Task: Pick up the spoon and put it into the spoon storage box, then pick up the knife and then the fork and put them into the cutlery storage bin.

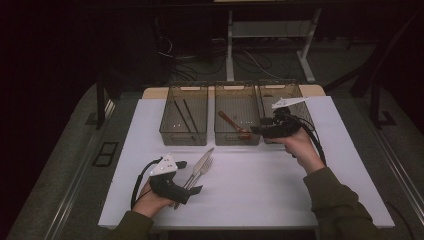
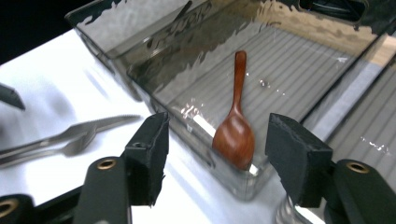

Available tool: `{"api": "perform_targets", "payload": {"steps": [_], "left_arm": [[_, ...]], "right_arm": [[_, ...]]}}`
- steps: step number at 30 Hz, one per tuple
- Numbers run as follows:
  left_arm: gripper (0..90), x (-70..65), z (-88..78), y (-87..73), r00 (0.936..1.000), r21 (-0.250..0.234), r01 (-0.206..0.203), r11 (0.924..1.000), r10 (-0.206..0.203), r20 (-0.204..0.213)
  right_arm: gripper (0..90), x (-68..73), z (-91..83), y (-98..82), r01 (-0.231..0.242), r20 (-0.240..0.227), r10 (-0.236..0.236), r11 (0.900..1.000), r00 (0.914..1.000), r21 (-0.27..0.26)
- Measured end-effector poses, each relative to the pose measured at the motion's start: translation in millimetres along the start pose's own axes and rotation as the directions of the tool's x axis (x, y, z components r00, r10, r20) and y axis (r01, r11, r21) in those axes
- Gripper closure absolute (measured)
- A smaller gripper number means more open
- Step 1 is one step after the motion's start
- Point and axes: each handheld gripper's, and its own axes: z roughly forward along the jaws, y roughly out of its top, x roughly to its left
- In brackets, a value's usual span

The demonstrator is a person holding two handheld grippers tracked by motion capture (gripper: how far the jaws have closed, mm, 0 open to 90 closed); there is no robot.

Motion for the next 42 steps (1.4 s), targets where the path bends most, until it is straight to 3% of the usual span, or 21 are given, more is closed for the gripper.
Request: {"api": "perform_targets", "payload": {"steps": [13,20,31,42], "left_arm": [[0.0,-1.0,0.5,1.2,0.9998,0.015,-0.006,0.9999,0.006,-0.019],[0.0,-1.8,0.6,1.4,0.9998,0.013,-0.007,0.9999,0.007,-0.018],[0.0,-2.4,0.5,1.7,0.9998,0.017,-0.007,0.9998,0.007,-0.021],[0.0,-1.7,-0.4,1.8,0.9996,0.012,-0.004,0.9999,0.004,-0.027]], "right_arm": [[33.3,1.4,-28.9,-42.0,-0.021,-0.036,0.020,1.000,0.9991,-0.011],[28.3,10.6,-40.1,-63.5,0.018,-0.026,-0.019,1.000,0.9995,-0.018],[21.7,10.7,-52.3,-95.1,-0.003,-0.003,0.003,0.999,1.0000,-0.053],[18.9,14.3,-70.1,-128.2,0.019,-0.011,-0.021,0.995,0.9997,-0.099]]}}
